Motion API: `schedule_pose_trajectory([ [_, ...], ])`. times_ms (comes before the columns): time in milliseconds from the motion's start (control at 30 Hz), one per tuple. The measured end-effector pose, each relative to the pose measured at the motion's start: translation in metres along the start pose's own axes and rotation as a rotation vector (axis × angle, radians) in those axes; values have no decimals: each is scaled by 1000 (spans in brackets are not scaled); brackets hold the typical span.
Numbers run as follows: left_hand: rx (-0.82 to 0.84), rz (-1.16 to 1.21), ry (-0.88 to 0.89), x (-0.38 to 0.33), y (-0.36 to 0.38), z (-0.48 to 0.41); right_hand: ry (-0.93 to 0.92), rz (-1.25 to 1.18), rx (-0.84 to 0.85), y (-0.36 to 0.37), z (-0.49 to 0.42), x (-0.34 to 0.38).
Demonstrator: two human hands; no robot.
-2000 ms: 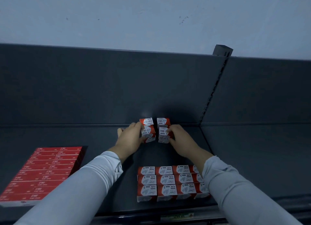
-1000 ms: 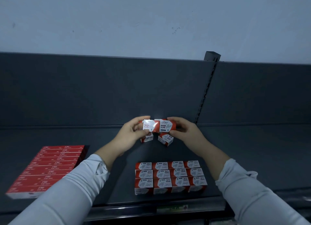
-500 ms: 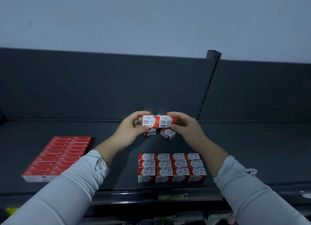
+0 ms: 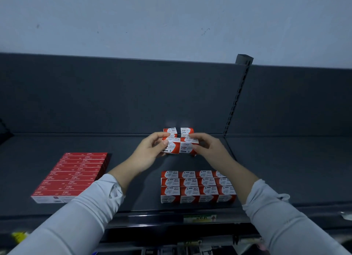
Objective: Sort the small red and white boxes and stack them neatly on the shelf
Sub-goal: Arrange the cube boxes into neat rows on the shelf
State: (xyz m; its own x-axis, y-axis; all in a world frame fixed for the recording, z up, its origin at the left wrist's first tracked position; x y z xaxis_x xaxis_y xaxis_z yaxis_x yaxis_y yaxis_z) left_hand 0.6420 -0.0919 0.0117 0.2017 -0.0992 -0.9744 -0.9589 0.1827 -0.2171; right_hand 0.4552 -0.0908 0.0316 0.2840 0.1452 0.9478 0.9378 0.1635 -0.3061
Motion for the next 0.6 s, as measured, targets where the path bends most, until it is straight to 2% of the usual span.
schedule_pose_trajectory([
  [467, 80, -56, -144, 63, 11, -6, 167, 392, 121, 26, -4, -47],
  [600, 93, -147, -184, 77, 13, -5, 227, 476, 147, 31, -8, -63],
])
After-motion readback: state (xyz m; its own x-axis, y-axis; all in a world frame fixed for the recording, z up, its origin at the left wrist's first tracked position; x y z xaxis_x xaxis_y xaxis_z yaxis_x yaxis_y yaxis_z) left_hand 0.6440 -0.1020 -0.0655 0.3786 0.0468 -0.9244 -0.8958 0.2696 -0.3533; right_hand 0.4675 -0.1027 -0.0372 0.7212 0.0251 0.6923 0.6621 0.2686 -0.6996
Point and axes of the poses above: each hand's wrist, its own z-axis away from the middle knuckle, its own y-axis out of the palm, x = y × z, the point moved 10 cm from there along -z, towards the middle knuckle, and after that the axes turned 8 degrees about -z, right-handed, at the moved point
